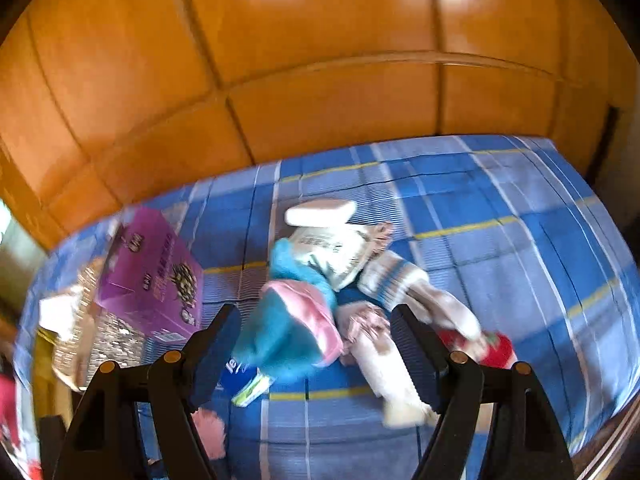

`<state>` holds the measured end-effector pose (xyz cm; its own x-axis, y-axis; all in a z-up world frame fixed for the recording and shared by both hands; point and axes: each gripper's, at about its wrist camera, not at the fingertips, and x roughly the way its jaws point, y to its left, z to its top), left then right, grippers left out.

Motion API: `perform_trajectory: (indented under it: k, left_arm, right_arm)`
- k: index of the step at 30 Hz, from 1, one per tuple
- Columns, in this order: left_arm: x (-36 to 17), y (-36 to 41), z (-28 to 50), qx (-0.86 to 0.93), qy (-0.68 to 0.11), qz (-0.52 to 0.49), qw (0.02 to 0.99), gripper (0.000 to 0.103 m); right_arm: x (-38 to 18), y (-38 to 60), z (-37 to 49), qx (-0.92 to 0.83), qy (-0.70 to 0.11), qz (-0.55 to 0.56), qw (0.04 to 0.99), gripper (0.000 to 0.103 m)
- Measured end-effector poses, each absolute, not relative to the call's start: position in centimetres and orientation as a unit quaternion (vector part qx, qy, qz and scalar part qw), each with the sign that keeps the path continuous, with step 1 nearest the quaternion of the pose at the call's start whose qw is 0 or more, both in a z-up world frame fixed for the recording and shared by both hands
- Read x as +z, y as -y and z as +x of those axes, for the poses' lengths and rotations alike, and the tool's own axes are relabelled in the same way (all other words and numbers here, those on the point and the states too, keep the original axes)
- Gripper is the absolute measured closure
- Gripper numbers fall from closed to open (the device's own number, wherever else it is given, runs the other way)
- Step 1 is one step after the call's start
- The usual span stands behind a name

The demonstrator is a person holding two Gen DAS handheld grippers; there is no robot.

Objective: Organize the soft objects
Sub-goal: 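Carry the towel into the gold tray with the left gripper while the right gripper grasps the teal plush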

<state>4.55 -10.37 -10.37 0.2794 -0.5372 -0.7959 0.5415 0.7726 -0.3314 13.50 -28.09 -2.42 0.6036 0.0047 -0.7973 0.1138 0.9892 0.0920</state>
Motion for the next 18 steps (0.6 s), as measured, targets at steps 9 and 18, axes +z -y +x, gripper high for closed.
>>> perform_trajectory:
  k: [9, 18]
  left_arm:
    - [-10.5, 10.2, 4.7, -0.336, -0.495, -0.012, 0.801, 0.06]
    - [-6.0, 10.6, 5.1, -0.361, -0.45, 0.001, 0.817, 0.063]
  right_arm:
    - [-6.8, 27.3, 14.8, -0.023, -0.472, 0.065, 0.879, 0.083]
    - [-6.4, 28.9, 13.7, 0.006, -0.442, 0.138, 0.887, 0.082]
